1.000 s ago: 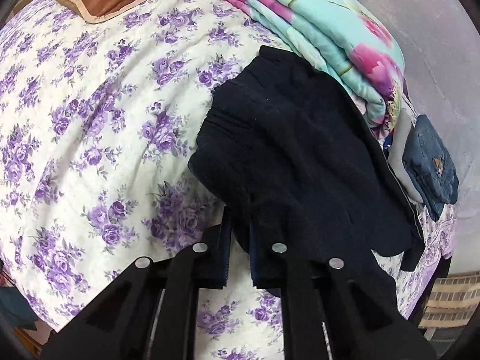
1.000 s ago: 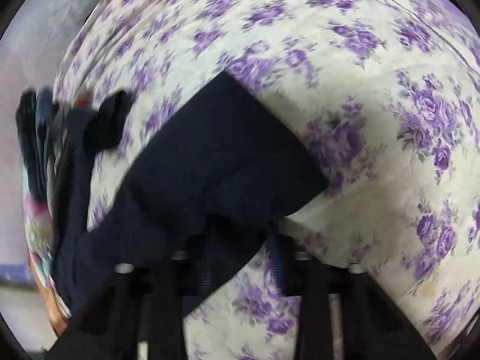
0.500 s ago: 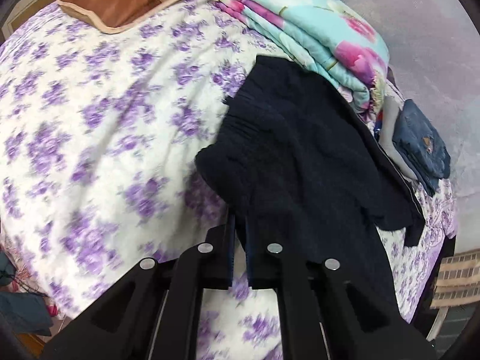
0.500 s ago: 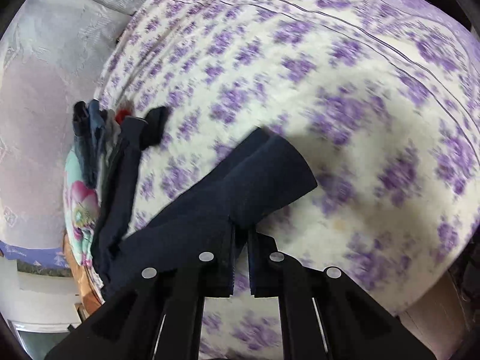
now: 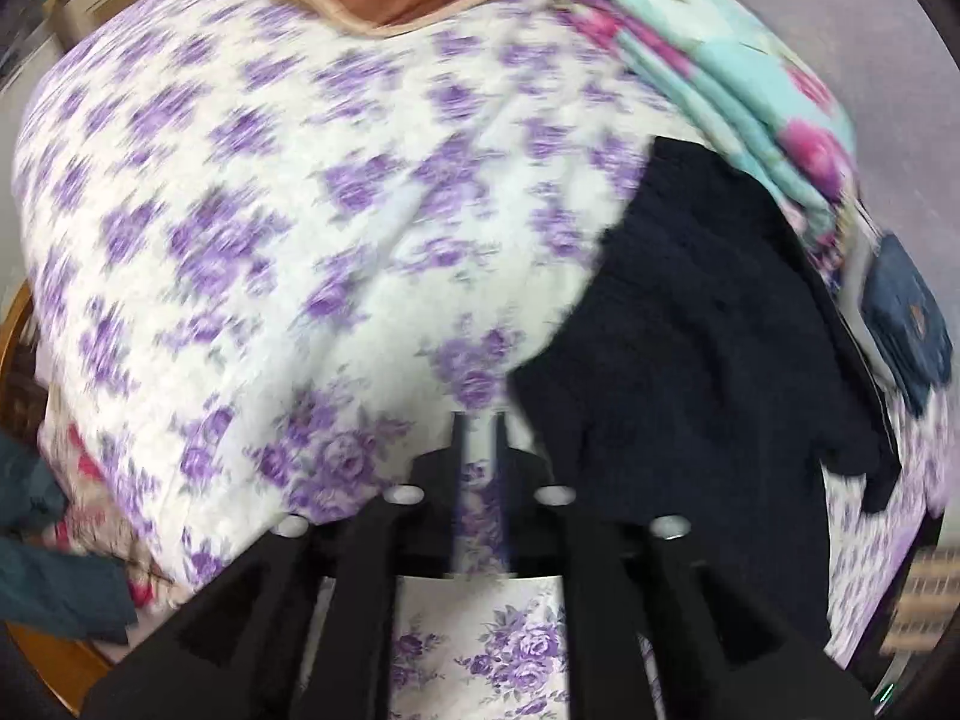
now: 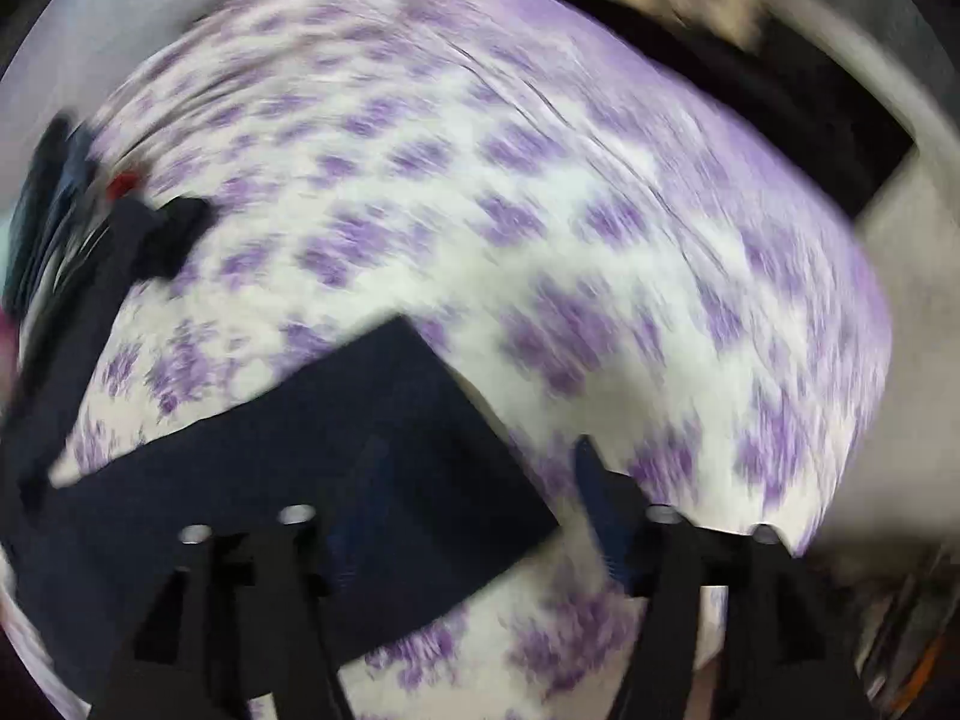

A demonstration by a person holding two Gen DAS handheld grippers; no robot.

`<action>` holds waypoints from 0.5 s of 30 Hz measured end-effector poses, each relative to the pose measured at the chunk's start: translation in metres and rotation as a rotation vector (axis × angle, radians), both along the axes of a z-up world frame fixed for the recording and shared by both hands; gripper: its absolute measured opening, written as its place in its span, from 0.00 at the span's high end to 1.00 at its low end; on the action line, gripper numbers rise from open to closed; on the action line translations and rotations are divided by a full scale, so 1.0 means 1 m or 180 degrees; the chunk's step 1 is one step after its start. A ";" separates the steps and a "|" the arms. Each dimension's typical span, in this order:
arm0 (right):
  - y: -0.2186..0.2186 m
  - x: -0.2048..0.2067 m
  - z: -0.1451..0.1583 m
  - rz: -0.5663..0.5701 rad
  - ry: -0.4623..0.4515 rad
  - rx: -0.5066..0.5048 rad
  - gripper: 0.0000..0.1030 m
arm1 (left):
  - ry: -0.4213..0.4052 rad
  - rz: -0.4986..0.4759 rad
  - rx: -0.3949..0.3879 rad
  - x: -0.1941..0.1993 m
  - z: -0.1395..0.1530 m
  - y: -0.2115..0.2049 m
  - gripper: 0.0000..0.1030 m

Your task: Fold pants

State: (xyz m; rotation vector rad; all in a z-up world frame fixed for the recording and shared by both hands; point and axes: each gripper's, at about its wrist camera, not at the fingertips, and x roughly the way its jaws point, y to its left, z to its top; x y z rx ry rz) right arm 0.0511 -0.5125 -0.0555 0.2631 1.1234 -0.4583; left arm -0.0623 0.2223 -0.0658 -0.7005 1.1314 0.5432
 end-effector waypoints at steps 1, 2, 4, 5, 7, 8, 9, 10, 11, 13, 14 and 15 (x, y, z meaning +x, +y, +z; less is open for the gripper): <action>0.009 0.008 -0.001 0.0147 0.0028 0.0024 0.29 | 0.0025 -0.0119 0.0042 0.005 0.001 -0.005 0.51; 0.020 0.014 -0.004 0.0248 0.0063 0.0056 0.29 | 0.0026 -0.0182 0.0073 0.008 0.001 -0.009 0.41; 0.030 0.019 -0.008 0.0305 0.0067 0.0084 0.29 | -0.0047 -0.0301 0.0046 0.014 -0.003 -0.019 0.41; 0.036 0.021 -0.010 0.0348 0.0071 0.0128 0.29 | -0.0044 -0.0337 -0.0020 0.016 -0.007 -0.022 0.38; 0.043 0.025 -0.012 0.0392 0.0085 0.0181 0.29 | 0.0005 -0.0339 -0.0235 0.021 -0.024 -0.024 0.38; 0.044 0.025 -0.012 0.0416 0.0079 0.0210 0.29 | 0.0036 -0.0293 -0.0373 0.023 -0.034 -0.023 0.38; 0.048 0.029 -0.011 0.0427 0.0070 0.0226 0.29 | 0.0045 -0.0266 -0.0487 0.023 -0.040 -0.021 0.38; 0.051 0.030 -0.009 0.0428 0.0062 0.0230 0.29 | 0.0048 -0.0216 -0.0685 0.024 -0.049 -0.019 0.38; 0.052 0.028 -0.008 0.0424 0.0053 0.0230 0.29 | 0.0052 -0.0182 -0.0804 0.024 -0.055 -0.018 0.38; 0.050 0.029 -0.006 0.0417 0.0043 0.0263 0.29 | 0.0060 -0.0136 -0.0980 0.025 -0.065 -0.019 0.38; 0.050 0.029 -0.007 0.0406 0.0040 0.0291 0.29 | 0.0068 -0.0162 -0.0971 0.029 -0.069 -0.020 0.38; 0.049 0.028 -0.008 0.0390 0.0031 0.0320 0.29 | 0.0075 -0.0183 -0.0949 0.032 -0.070 -0.021 0.38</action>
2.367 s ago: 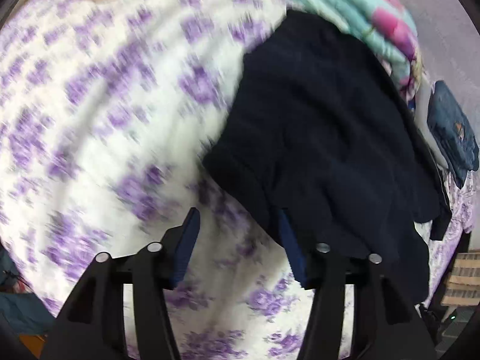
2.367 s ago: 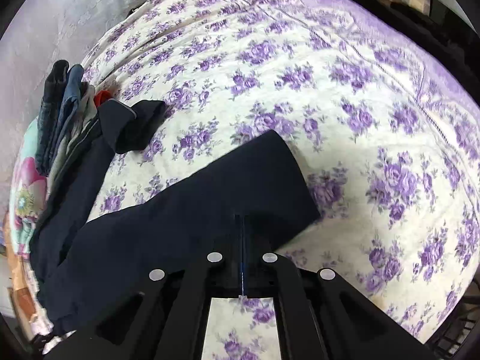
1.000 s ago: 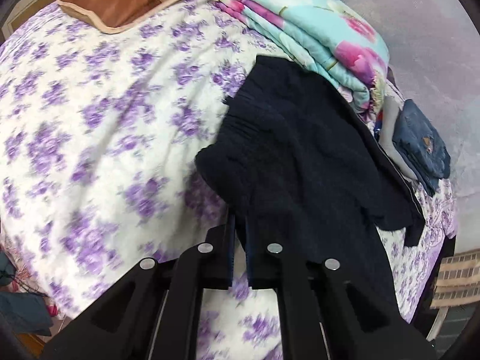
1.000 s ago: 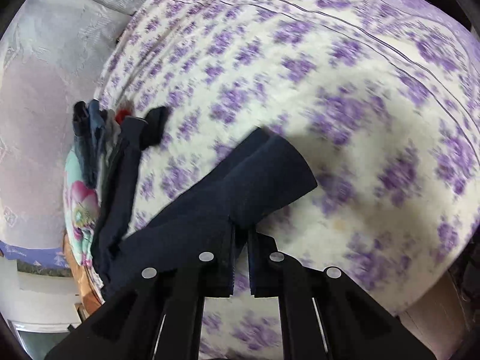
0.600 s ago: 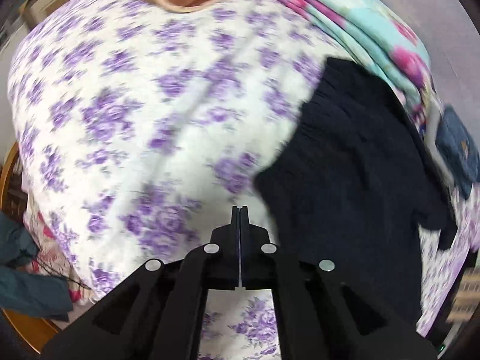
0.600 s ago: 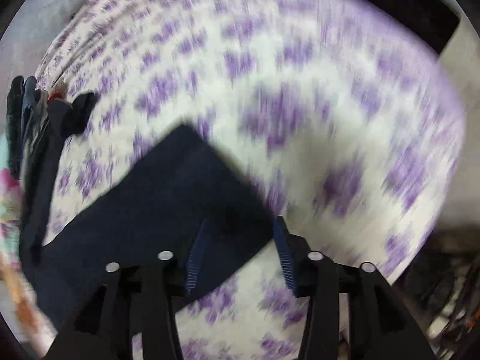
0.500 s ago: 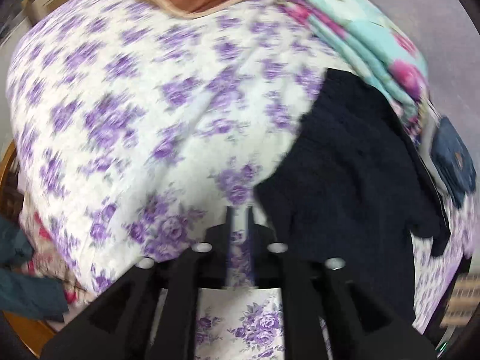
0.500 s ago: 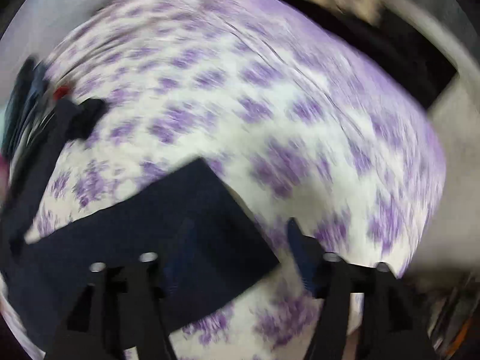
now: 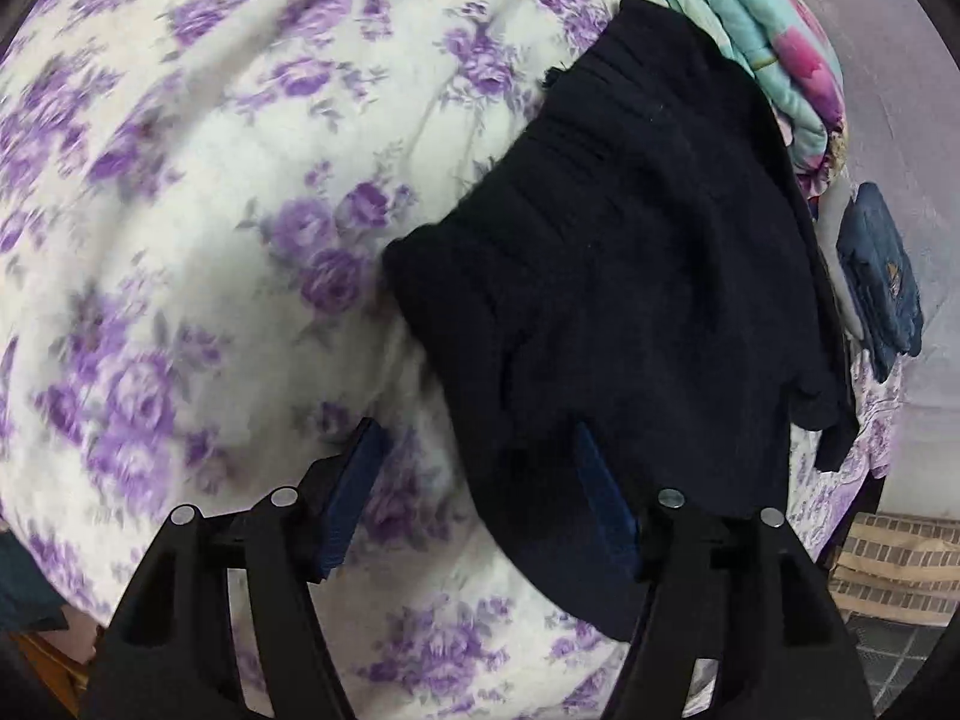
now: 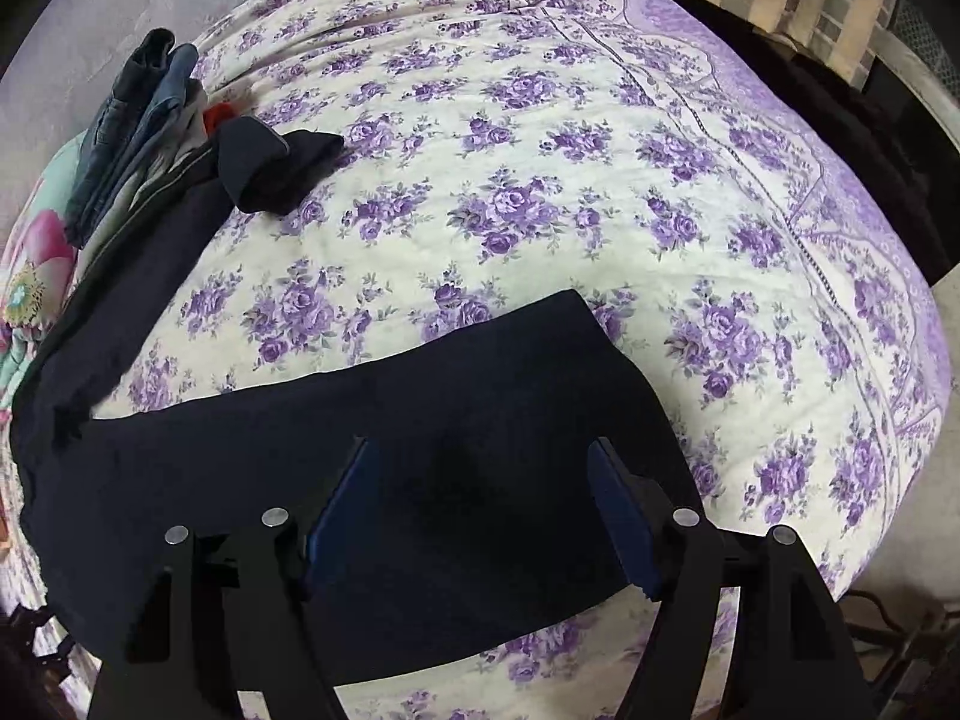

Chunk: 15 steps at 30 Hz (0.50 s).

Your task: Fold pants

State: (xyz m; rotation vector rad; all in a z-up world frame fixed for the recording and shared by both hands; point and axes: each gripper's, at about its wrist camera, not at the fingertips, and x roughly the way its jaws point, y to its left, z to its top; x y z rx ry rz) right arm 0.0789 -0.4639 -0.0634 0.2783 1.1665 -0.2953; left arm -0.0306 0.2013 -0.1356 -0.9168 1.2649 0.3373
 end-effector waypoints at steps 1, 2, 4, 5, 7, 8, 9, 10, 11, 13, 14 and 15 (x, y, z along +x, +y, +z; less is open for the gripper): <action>0.000 0.000 0.000 -0.0009 -0.0006 0.0014 0.29 | -0.0015 -0.0009 0.0024 0.005 0.000 0.000 0.38; 0.000 -0.001 -0.001 -0.0005 -0.0008 0.0031 0.29 | -0.0041 -0.0010 0.0055 0.011 0.000 0.000 0.38; 0.003 -0.001 -0.002 0.0038 -0.0001 0.0040 0.29 | -0.0029 0.0018 0.0101 0.021 0.002 0.003 0.38; 0.005 0.000 -0.003 0.0072 0.0007 0.0022 0.29 | -0.0081 0.0057 0.0137 0.026 0.005 0.003 0.52; 0.007 0.000 -0.005 0.0098 0.0040 -0.0053 0.29 | -0.0018 -0.0006 0.0298 0.033 0.009 0.002 0.79; 0.005 -0.001 -0.006 0.0085 0.0049 -0.0083 0.29 | -0.0001 -0.0079 0.0346 0.036 0.012 -0.001 0.84; 0.003 -0.002 -0.007 0.0069 0.0057 -0.0086 0.29 | -0.0014 -0.0161 0.0463 0.036 0.020 -0.006 0.84; -0.001 -0.004 -0.009 0.0040 0.0080 -0.0088 0.29 | -0.0038 -0.0204 0.0552 0.035 0.026 -0.009 0.85; -0.006 -0.005 -0.013 -0.0003 0.0123 -0.0082 0.29 | -0.0055 -0.0224 0.0626 0.033 0.033 -0.012 0.85; -0.018 -0.009 -0.024 -0.0146 0.0240 0.0021 0.29 | -0.0056 -0.0174 0.0695 0.023 0.044 -0.014 0.85; -0.023 -0.011 -0.031 -0.0199 0.0297 0.0146 0.29 | -0.0075 -0.0118 0.0694 0.015 0.051 -0.013 0.86; -0.025 -0.012 -0.034 -0.0221 0.0331 0.0200 0.29 | -0.0112 -0.0090 0.0708 0.010 0.058 -0.013 0.86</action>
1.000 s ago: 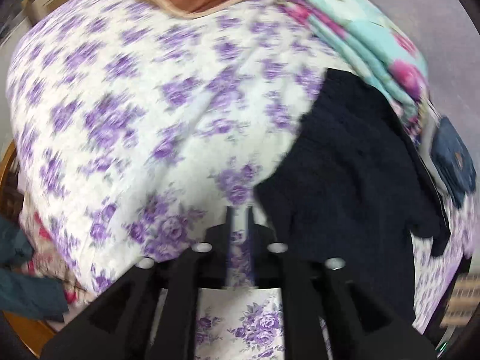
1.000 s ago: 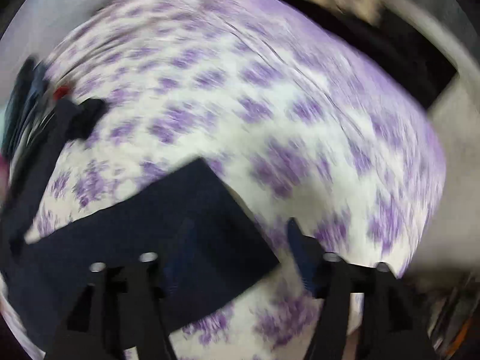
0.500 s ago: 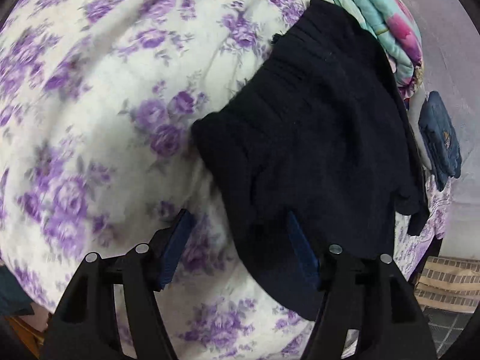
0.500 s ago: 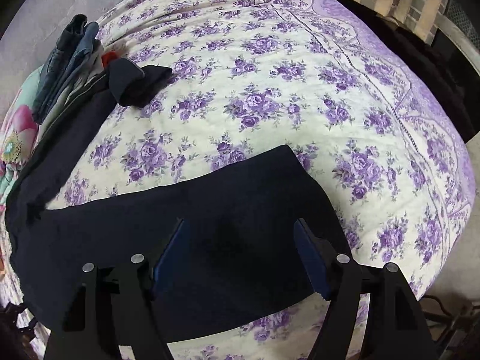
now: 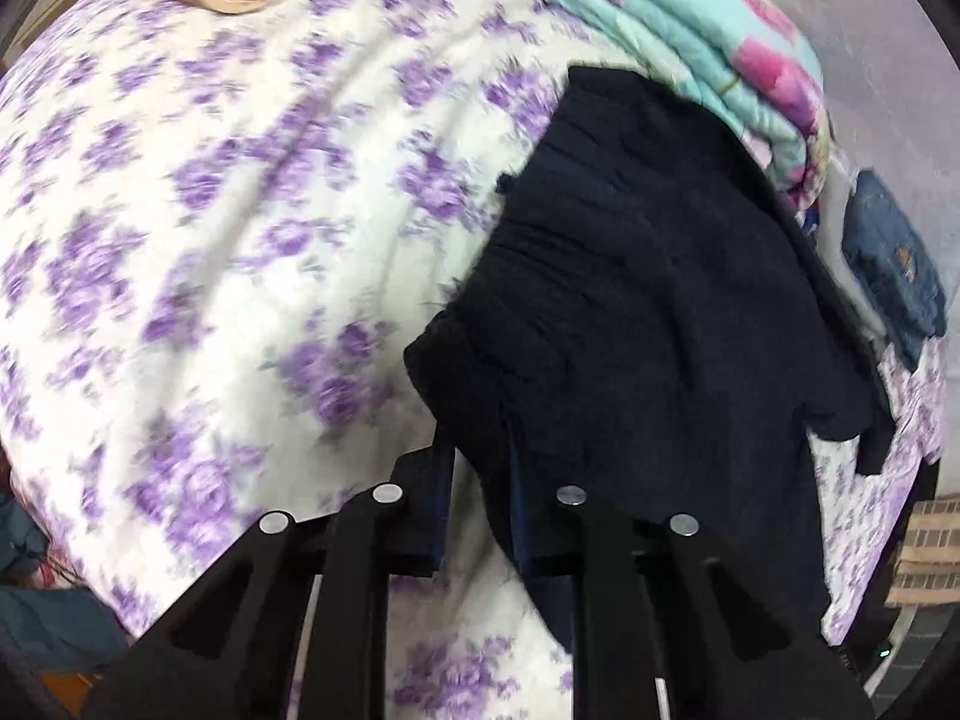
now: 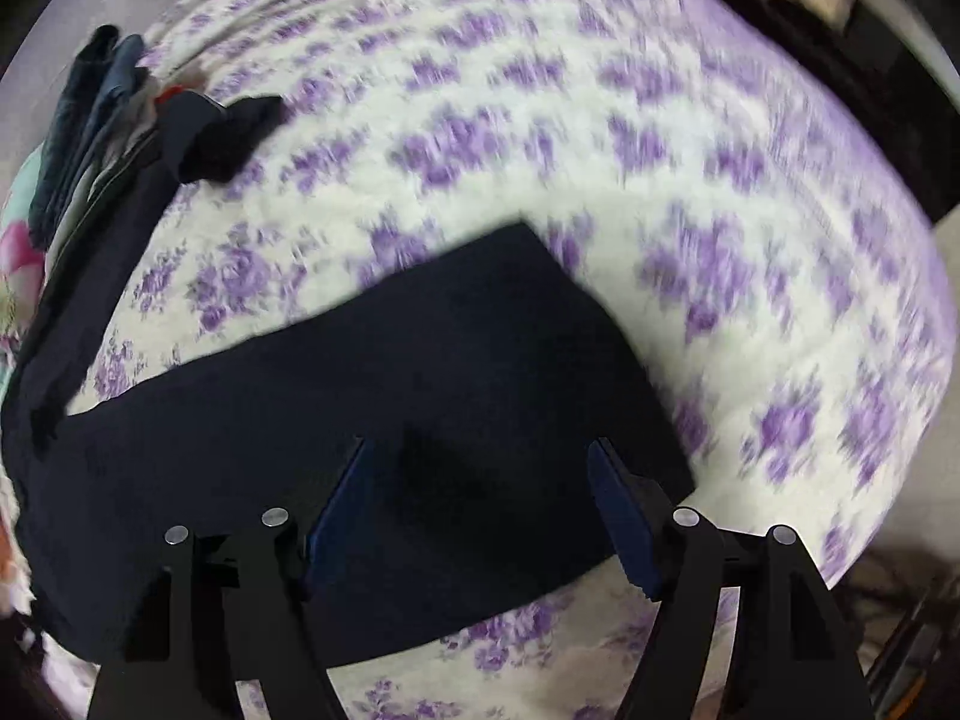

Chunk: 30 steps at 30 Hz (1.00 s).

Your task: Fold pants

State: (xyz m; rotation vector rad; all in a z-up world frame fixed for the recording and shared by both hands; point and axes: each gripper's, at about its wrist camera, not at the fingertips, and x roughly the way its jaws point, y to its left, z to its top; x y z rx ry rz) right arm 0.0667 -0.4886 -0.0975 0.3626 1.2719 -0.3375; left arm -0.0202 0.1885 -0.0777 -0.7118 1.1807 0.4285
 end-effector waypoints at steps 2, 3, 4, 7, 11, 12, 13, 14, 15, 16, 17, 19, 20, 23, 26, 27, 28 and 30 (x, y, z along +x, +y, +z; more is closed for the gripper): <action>0.000 -0.003 -0.005 -0.0012 0.0051 0.0051 0.29 | -0.0128 -0.0026 0.0132 -0.012 0.023 -0.005 0.86; 0.002 -0.003 -0.006 0.0010 0.0065 0.0057 0.29 | -0.0168 -0.0051 0.0215 -0.018 0.033 -0.007 0.86; 0.004 -0.003 -0.007 0.0037 0.0092 0.0049 0.29 | -0.0197 -0.0072 0.0308 -0.024 0.044 -0.010 0.86; 0.011 -0.002 -0.017 0.0106 0.0280 -0.0007 0.29 | -0.0201 -0.0062 0.0336 -0.042 0.057 -0.004 0.86; 0.025 -0.002 -0.039 0.0289 0.0649 -0.0155 0.21 | 0.0057 -0.0018 0.0269 -0.061 0.022 0.017 0.84; 0.028 -0.001 -0.041 0.0337 0.0724 -0.0186 0.20 | 0.0201 -0.0014 0.0242 -0.063 -0.001 0.020 0.82; 0.032 0.001 -0.040 0.0397 0.0778 -0.0239 0.20 | 0.0430 0.0012 0.0293 -0.064 -0.019 0.023 0.81; 0.033 0.003 -0.035 0.0416 0.0774 -0.0255 0.21 | 0.0545 0.0054 0.0311 -0.066 -0.029 0.026 0.73; 0.034 0.005 -0.029 0.0419 0.0714 -0.0251 0.21 | 0.0464 0.0141 0.0260 -0.071 -0.029 0.028 0.73; 0.036 0.009 -0.014 0.0437 0.0537 -0.0269 0.21 | 0.0425 0.0140 0.0252 -0.072 -0.024 0.028 0.71; 0.038 0.015 0.002 0.0477 0.0326 -0.0334 0.21 | 0.0411 0.0114 0.0311 -0.072 -0.017 0.028 0.71; 0.043 0.029 0.025 0.0559 -0.0040 -0.0381 0.20 | 0.0368 0.0117 0.0644 -0.076 0.007 0.033 0.61; 0.046 0.039 0.033 0.0589 -0.0208 -0.0363 0.20 | 0.0268 0.0140 0.0713 -0.076 0.018 0.035 0.56; 0.059 0.086 0.045 0.0746 -0.0597 -0.0264 0.20 | -0.0080 0.0252 0.0782 -0.072 0.047 0.038 0.45; 0.085 0.151 0.040 0.1147 -0.0848 -0.0445 0.24 | -0.0094 0.0232 0.0783 -0.049 0.049 0.028 0.44; 0.094 0.165 0.037 0.1227 -0.0859 -0.0504 0.29 | -0.0099 0.0230 0.0758 -0.043 0.048 0.023 0.45; 0.102 0.184 0.033 0.1309 -0.0839 -0.0602 0.31 | -0.0129 0.0235 0.0703 -0.032 0.044 0.015 0.44; 0.112 0.218 0.024 0.1423 -0.0753 -0.0746 0.36 | -0.0177 0.0226 0.0639 -0.017 0.039 0.006 0.44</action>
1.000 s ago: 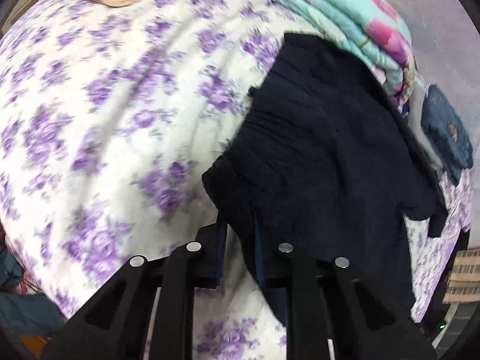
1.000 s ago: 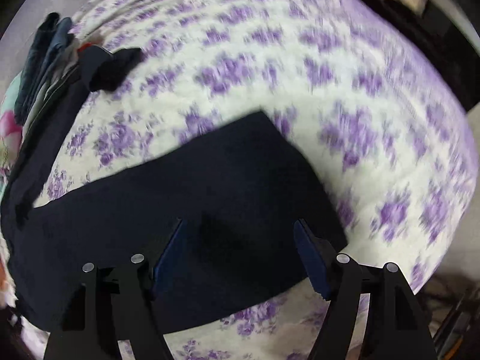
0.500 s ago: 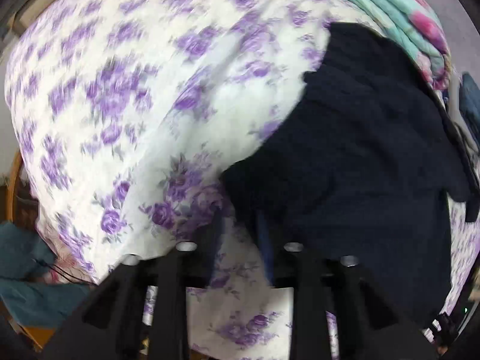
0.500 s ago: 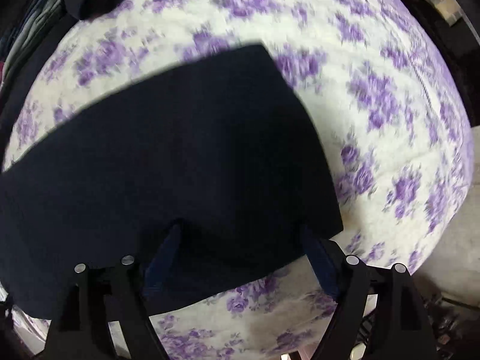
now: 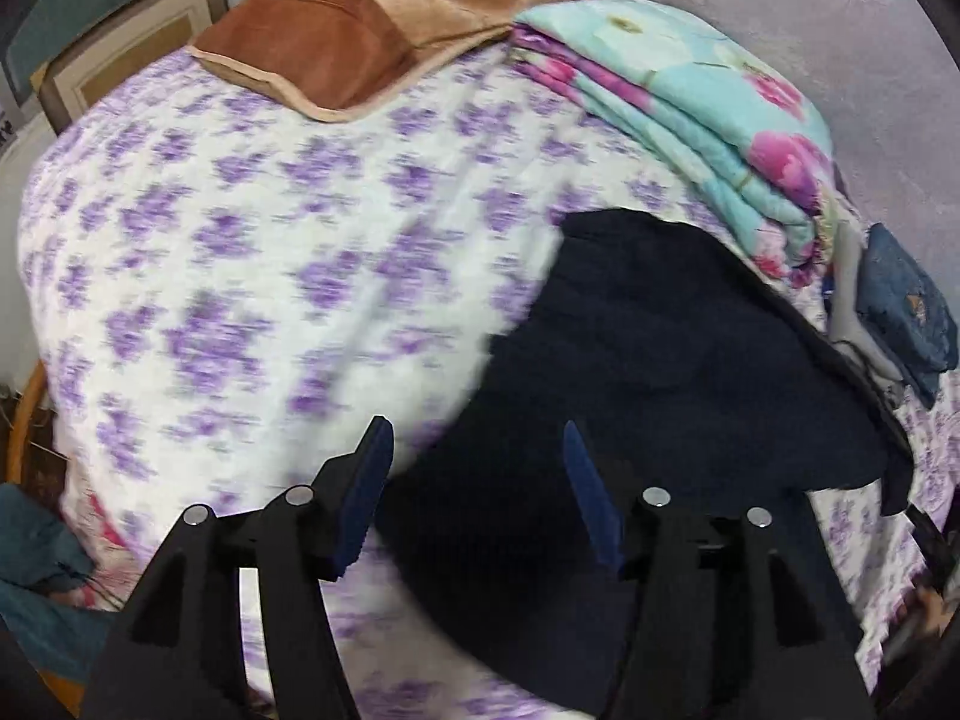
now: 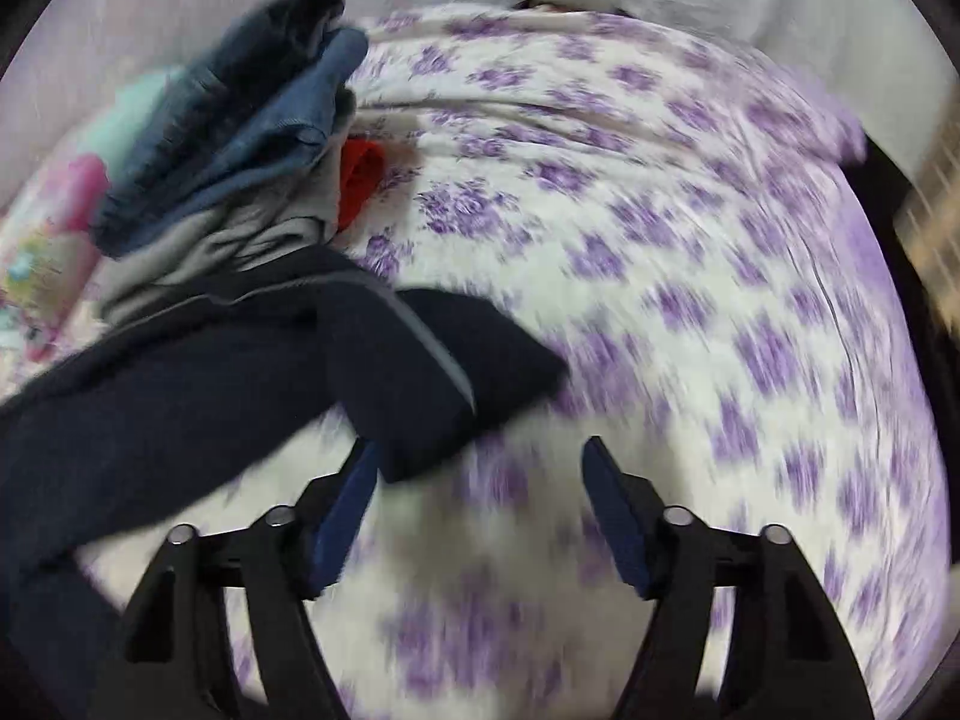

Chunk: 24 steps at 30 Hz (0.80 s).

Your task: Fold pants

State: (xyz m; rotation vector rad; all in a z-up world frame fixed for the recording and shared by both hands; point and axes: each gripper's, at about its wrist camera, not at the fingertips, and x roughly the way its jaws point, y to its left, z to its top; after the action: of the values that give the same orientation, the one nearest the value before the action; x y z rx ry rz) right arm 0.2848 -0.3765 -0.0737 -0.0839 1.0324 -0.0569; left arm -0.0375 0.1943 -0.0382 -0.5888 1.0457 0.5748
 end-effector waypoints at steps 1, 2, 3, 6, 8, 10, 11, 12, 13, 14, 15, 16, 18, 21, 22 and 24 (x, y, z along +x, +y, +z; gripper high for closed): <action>0.002 0.013 -0.005 0.0046 0.0032 -0.0006 0.36 | -0.0014 -0.0026 0.0000 0.008 -0.004 -0.006 0.44; 0.004 0.026 -0.011 0.0089 0.0080 -0.0014 0.37 | 0.0005 -0.0050 0.0017 0.016 -0.007 -0.011 0.44; 0.005 0.033 -0.014 0.0128 0.0143 -0.0001 0.49 | 0.0084 -0.0127 0.0071 0.029 -0.015 -0.018 0.44; 0.010 0.043 -0.025 0.0310 0.0483 0.0077 0.88 | 0.0293 -0.0369 0.0233 0.053 -0.032 -0.033 0.44; 0.005 0.032 -0.006 0.0365 0.0405 0.0264 0.90 | 0.0373 -0.0456 0.0280 0.062 -0.038 -0.039 0.44; -0.014 0.012 0.031 0.0377 0.0396 0.0646 0.91 | 0.0354 -0.0474 0.0281 0.071 -0.040 -0.041 0.44; -0.019 0.004 0.046 0.0379 0.0401 0.0789 0.91 | 0.0335 -0.0487 0.0284 0.074 -0.040 -0.041 0.44; -0.028 -0.008 0.070 0.0428 0.0372 0.0968 0.91 | 0.0316 -0.0519 0.0318 0.079 -0.038 -0.042 0.44; -0.034 -0.021 0.095 0.0521 0.0320 0.1083 0.92 | 0.0312 -0.0554 0.0369 0.084 -0.038 -0.043 0.44; -0.036 -0.025 0.109 0.0583 0.0286 0.1140 1.00 | 0.0315 -0.0591 0.0418 0.090 -0.037 -0.043 0.44; -0.040 -0.036 0.131 0.0663 0.0226 0.1233 1.00 | 0.0317 -0.0634 0.0465 0.097 -0.037 -0.043 0.44; -0.045 -0.043 0.151 0.0719 0.0173 0.1302 1.00 | 0.0317 -0.0664 0.0494 0.103 -0.037 -0.043 0.44; -0.052 -0.054 0.182 0.0768 0.0048 0.1319 1.00 | 0.0314 -0.0732 0.0543 0.118 -0.039 -0.041 0.44; -0.066 -0.040 0.191 0.0608 -0.0104 0.1121 0.97 | 0.0431 -0.0769 0.0602 0.138 -0.045 -0.036 0.44; -0.067 -0.034 0.183 0.0521 -0.0069 0.0993 0.95 | 0.0400 -0.0747 0.0589 0.143 -0.043 -0.034 0.44; -0.059 -0.021 0.152 0.0397 0.0121 0.0708 0.37 | 0.0264 -0.0713 0.0538 0.146 -0.036 -0.033 0.44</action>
State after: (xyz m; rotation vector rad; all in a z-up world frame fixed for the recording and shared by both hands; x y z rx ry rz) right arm 0.2637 -0.4353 0.0782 0.0532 1.0632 0.1731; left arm 0.1088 0.1617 -0.0742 -0.2967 1.1119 0.4873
